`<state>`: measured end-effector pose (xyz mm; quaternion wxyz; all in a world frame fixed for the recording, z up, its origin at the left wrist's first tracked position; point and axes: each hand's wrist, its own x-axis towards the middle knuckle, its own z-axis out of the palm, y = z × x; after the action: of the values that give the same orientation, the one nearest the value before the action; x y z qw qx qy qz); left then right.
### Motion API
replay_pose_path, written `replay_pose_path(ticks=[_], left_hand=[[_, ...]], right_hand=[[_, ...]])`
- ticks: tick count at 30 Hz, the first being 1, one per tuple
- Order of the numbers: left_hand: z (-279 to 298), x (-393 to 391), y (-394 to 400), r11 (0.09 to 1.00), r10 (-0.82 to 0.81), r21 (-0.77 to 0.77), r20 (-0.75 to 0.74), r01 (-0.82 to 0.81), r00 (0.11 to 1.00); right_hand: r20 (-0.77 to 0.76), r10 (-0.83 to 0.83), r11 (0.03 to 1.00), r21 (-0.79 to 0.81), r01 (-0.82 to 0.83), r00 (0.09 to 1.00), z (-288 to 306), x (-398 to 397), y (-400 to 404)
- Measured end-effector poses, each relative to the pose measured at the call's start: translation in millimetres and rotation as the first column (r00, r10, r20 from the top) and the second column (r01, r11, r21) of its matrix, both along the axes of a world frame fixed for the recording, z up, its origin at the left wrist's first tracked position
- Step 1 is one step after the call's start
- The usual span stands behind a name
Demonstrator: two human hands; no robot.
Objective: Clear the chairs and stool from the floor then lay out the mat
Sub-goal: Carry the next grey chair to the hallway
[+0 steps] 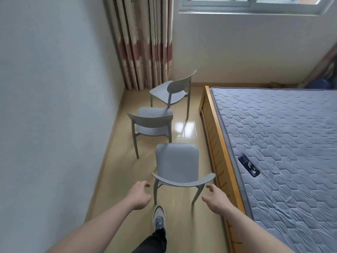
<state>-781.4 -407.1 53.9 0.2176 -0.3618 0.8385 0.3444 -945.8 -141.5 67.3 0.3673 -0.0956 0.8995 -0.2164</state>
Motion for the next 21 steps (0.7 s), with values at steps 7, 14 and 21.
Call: replay_pose_path(ticks=[7, 14, 21], left_hand=[[-28, -72, -36, 0.996, 0.029, 0.083, 0.059, -0.034, 0.998], [-60, -109, -56, 0.984, 0.049, 0.157, 0.221, -0.086, 0.974], [-69, -117, -44, 0.951, 0.134, 0.228, 0.296, -0.206, 0.946]], right_hand=[[0.010, -0.060, 0.996, 0.060, 0.059, 0.998, -18, -56, -24], [0.067, -0.111, 0.987, 0.120, 0.102, 0.992, -54, -94, -43], [0.191, -0.084, 0.980, 0.191, 0.047, 0.978, -69, -124, -60]])
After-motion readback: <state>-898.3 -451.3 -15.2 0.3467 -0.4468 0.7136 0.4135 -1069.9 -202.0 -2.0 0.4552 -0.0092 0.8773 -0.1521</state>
